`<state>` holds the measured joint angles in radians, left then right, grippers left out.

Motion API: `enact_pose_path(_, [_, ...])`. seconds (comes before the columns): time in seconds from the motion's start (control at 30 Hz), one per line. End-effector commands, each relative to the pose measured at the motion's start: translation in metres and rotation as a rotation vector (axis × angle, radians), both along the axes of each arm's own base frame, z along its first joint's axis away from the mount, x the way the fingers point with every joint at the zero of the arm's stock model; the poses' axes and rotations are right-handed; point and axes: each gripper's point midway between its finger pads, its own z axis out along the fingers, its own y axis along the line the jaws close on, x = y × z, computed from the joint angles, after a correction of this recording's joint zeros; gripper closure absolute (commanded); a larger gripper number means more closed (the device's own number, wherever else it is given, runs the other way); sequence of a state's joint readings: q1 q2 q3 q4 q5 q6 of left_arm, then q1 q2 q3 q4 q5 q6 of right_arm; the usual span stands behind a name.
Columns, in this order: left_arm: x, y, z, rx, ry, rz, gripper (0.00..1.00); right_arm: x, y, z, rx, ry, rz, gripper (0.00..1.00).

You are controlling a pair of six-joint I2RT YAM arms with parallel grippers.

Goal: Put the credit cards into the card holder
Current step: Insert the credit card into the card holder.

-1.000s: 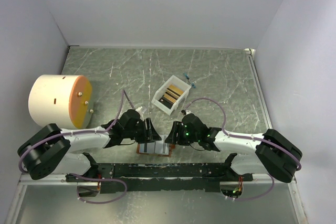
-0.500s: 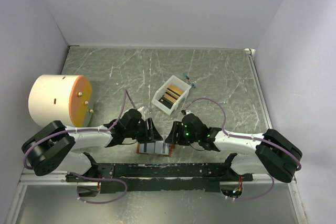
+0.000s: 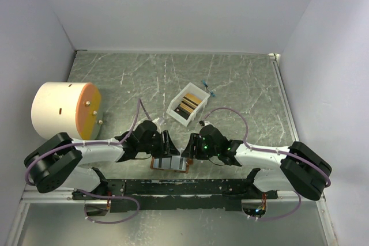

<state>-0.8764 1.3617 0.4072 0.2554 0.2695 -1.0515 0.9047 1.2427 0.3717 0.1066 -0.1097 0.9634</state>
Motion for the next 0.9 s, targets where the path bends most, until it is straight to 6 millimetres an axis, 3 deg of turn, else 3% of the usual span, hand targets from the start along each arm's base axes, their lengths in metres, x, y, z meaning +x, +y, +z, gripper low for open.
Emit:
enact_pose_path(0.0, [0.008, -0.007, 0.015, -0.013, -0.052, 0.011, 0.39, 0.005, -0.006, 0.001, -0.036, -0.031, -0.019, 0.5])
enact_pose_path(0.43, [0.007, -0.004, 0.014, 0.01, -0.063, 0.002, 0.44, 0.001, -0.03, 0.003, -0.135, -0.076, 0.004, 0.62])
enact_pose_path(0.6, [0.004, -0.006, 0.011, 0.009, -0.058, -0.009, 0.58, 0.003, -0.032, 0.011, -0.166, -0.105, 0.033, 0.69])
enact_pose_path(0.73, [0.004, -0.009, 0.01, 0.0, -0.056, -0.014, 0.74, -0.003, -0.03, 0.006, -0.136, -0.074, 0.033, 0.74])
enact_pose_path(0.87, [0.003, -0.01, 0.009, -0.004, -0.051, -0.018, 0.77, -0.007, -0.029, -0.001, -0.13, -0.049, 0.033, 0.75])
